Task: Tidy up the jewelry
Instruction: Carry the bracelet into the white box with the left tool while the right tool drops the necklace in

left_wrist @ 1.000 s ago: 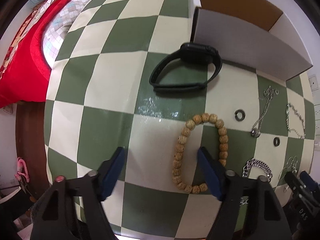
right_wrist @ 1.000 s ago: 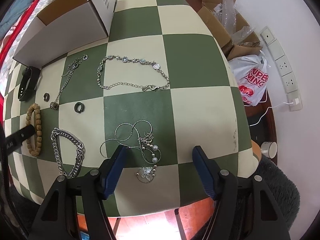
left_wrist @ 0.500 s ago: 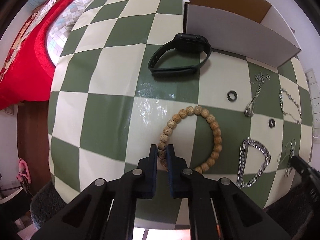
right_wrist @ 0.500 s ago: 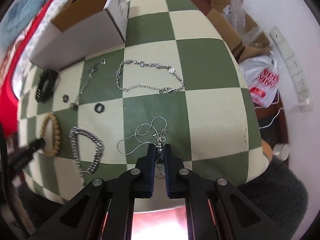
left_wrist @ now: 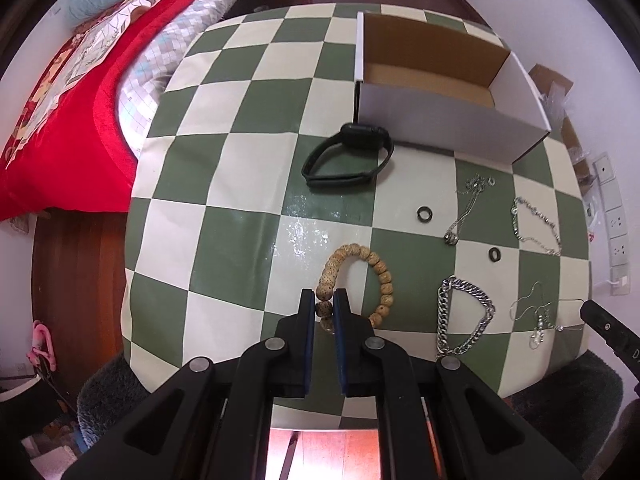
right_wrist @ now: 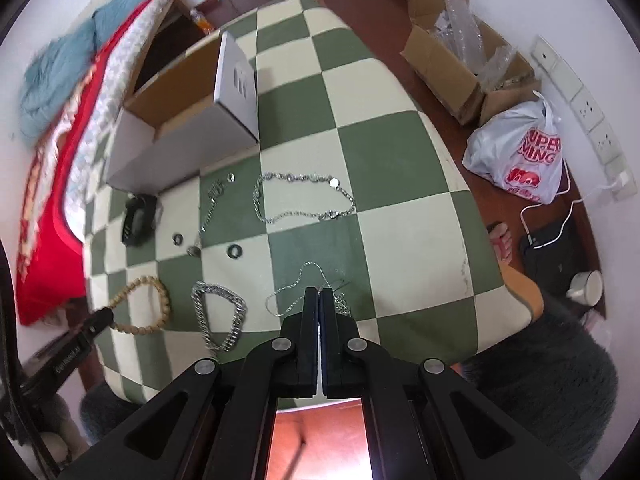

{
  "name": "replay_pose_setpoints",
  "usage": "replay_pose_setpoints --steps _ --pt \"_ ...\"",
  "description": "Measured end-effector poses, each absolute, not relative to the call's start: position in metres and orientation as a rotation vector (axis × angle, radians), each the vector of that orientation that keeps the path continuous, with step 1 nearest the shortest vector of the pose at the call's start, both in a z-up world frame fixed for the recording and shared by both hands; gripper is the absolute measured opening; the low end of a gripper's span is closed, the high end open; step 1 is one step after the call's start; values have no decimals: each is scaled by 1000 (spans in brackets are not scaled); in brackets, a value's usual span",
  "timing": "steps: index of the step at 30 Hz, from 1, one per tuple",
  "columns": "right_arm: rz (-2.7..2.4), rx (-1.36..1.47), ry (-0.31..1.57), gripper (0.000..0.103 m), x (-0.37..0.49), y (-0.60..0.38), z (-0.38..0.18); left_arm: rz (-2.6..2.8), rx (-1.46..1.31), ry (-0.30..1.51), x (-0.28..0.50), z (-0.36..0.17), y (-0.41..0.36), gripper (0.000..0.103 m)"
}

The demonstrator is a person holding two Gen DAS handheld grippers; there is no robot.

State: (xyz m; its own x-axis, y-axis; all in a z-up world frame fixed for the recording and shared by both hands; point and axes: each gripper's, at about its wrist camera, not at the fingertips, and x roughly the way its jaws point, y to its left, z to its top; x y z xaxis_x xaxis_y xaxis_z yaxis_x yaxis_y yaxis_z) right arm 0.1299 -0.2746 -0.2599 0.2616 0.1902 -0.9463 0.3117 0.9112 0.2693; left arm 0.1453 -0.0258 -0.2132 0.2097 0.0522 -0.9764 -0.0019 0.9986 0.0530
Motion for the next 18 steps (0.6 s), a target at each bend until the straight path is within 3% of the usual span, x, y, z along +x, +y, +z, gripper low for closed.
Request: replay_pose_setpoints --steps 18 --pt "17 424 1151 0 150 -258 -153 -7 -18 1247 174 -142 -23 6"
